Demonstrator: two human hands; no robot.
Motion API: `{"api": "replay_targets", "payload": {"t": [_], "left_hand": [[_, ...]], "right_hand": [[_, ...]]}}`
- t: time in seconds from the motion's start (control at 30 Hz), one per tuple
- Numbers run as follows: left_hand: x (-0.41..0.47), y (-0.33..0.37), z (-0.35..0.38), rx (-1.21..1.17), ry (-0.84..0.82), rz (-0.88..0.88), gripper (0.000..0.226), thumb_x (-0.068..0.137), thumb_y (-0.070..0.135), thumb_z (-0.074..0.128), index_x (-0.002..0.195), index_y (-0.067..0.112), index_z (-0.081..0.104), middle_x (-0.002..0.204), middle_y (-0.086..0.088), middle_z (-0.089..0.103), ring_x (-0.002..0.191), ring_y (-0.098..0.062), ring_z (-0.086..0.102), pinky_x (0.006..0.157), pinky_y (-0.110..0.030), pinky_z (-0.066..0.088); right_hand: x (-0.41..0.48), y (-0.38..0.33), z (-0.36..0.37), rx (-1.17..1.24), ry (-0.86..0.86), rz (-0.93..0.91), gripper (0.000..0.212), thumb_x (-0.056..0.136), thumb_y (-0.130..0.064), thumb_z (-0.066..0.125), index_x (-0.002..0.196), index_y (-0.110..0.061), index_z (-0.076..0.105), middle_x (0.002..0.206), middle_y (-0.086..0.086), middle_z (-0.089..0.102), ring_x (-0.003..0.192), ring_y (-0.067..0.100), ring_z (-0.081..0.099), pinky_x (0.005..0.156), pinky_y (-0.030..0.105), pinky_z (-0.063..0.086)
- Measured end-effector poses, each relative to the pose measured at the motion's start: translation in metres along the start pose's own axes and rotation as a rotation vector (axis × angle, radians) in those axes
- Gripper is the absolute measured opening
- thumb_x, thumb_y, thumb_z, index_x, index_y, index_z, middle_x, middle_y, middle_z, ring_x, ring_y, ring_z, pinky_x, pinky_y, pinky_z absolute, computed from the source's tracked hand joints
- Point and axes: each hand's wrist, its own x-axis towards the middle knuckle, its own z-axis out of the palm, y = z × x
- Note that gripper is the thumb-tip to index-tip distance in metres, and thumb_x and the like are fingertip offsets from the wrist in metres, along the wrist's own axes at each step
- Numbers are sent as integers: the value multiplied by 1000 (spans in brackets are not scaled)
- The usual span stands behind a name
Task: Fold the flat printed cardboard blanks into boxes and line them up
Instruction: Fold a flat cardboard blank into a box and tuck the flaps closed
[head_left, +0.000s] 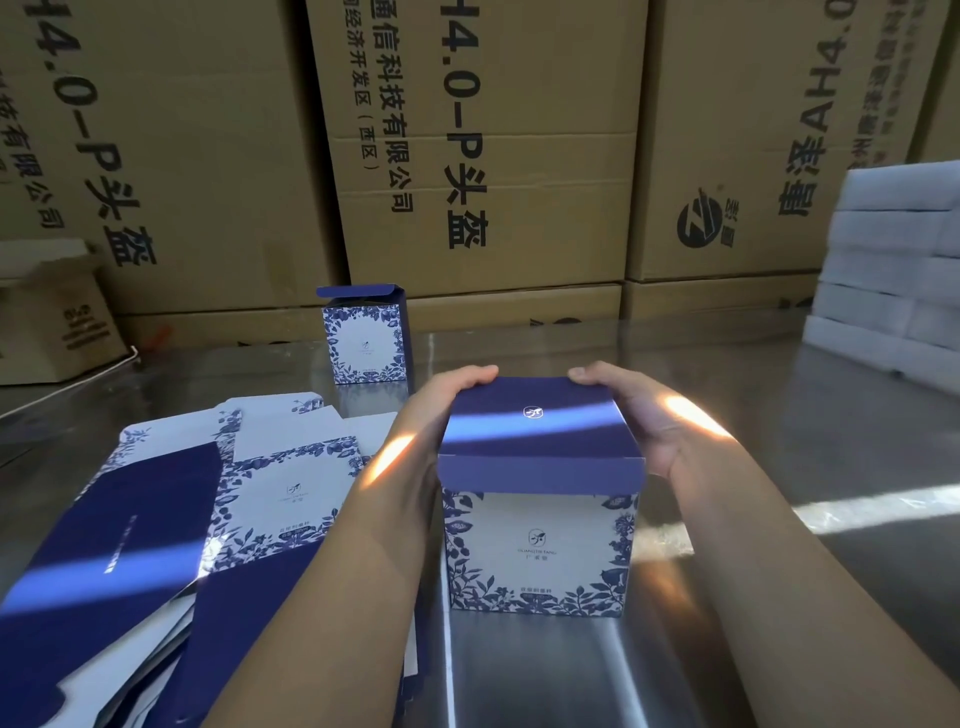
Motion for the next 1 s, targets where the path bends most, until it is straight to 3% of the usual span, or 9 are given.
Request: {"api": "replay_targets", "payload": {"t": [0.23, 0.3, 0.37, 0.47, 0.63, 0.7, 0.8, 0.93, 1.0], "left_hand": [[-8, 3, 2, -50, -12, -26, 25, 85, 27, 65, 104, 10, 65, 66, -5, 64, 39, -14, 60, 35, -16, 42], [-10, 3, 1, -95, -37, 15, 23, 89, 21, 60, 111, 13, 59, 68, 1, 65, 43, -10, 62, 35, -16, 43], [-10, 0, -2, -207, -89, 56, 19, 91, 15, 56, 109, 15, 56, 66, 8, 68, 51, -7, 65, 42, -17, 49], [-10, -7, -9, -294, -131, 83, 10, 89, 11, 56, 93, 20, 53, 79, 9, 71, 66, -4, 67, 66, -23, 52], [-5, -9, -9, -150, -76, 258, 15, 89, 3, 54, 85, 16, 59, 95, 4, 68, 105, -12, 57, 96, -20, 40], [-4, -11, -13, -105, -71, 320, 14, 88, 4, 56, 88, 15, 64, 93, 6, 68, 101, -8, 59, 92, -15, 42], [-2, -8, -21, 112, -53, 441, 17, 84, 5, 64, 92, 19, 70, 91, 12, 70, 86, 9, 63, 71, -2, 43], [-9, 8, -27, 455, -139, 630, 34, 84, -13, 56, 81, 16, 73, 87, 9, 67, 78, 9, 63, 72, -4, 44], [-16, 14, -25, 687, -154, 688, 44, 86, -17, 49, 81, 20, 73, 87, 13, 66, 80, 2, 63, 75, -12, 47]], "right_hand": [[-4, 1, 2, 85, 34, 69, 13, 83, -26, 64, 79, -15, 59, 68, 6, 63, 51, 21, 61, 48, 22, 51], [-5, 3, 2, 95, 35, 57, 13, 82, -28, 65, 86, -16, 60, 74, 7, 63, 60, 23, 60, 54, 24, 51], [-3, 5, -1, 49, 91, -23, 11, 82, -29, 66, 88, -22, 59, 80, 3, 60, 69, 21, 55, 59, 24, 45], [-5, 6, -4, 1, 157, -188, 11, 82, -24, 69, 78, -22, 59, 66, -7, 64, 55, 7, 58, 48, 15, 44], [-8, 8, -7, 29, 190, -304, 8, 79, -17, 74, 76, -18, 66, 62, -7, 68, 48, 0, 59, 43, 9, 44], [-11, 8, -5, 19, 202, -317, 8, 77, -20, 76, 79, -16, 69, 60, -6, 68, 48, 1, 59, 45, 8, 44], [-17, 7, -6, -66, 229, -361, 14, 75, -26, 77, 81, -13, 73, 64, -6, 70, 53, 3, 62, 52, 9, 47], [-28, 3, -8, -321, 197, -416, 8, 79, -28, 74, 75, -21, 76, 67, -12, 70, 60, -3, 61, 58, 7, 44], [-33, -1, -8, -372, 105, -369, 6, 79, -28, 74, 81, -24, 77, 82, -8, 74, 80, 7, 66, 79, 21, 50]]}}
